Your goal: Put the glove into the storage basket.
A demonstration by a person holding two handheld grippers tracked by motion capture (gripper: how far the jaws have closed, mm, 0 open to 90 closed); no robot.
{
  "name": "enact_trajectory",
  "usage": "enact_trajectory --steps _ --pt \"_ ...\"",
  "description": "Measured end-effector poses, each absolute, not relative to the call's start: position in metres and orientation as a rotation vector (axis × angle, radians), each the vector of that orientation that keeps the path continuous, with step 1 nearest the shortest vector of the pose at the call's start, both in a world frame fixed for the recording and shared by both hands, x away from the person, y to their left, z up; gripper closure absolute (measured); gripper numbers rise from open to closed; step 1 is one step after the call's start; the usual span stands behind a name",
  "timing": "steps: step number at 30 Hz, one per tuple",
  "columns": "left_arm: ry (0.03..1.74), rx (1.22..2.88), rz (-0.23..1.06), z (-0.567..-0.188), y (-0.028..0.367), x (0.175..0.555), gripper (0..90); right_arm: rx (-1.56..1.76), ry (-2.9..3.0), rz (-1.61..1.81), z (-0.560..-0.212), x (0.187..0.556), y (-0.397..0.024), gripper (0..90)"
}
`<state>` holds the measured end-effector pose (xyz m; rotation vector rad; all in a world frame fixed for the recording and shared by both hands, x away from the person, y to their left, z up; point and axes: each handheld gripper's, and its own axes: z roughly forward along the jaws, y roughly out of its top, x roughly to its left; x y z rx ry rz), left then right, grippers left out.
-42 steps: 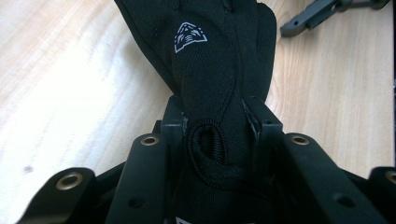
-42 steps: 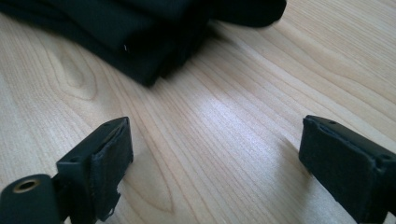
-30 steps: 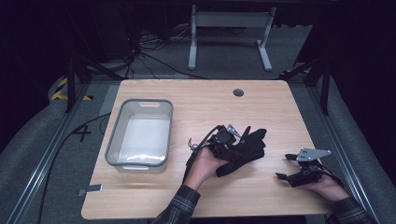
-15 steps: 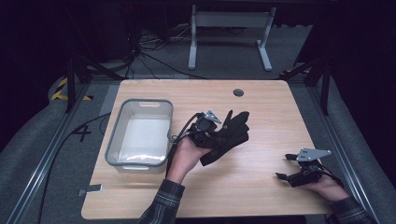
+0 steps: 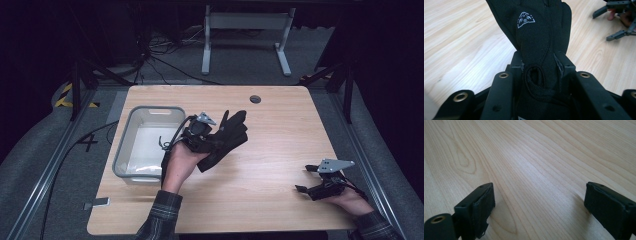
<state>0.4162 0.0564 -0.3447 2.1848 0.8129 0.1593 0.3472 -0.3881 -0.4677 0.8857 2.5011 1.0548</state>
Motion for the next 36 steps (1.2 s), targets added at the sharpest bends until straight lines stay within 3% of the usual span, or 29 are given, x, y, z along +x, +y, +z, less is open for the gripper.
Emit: enact_trajectory --steps 17,36 --pt "0.984 2.087 0.262 -0.342 0.129 0.414 66.3 0.885 2.501 1.055 -0.468 0.347 -0.388 10.3" --pt "1.220 1.988 0.335 -0.369 0.204 0.418 66.2 0.886 2.501 1.055 -0.468 0.347 -0.388 10.3"
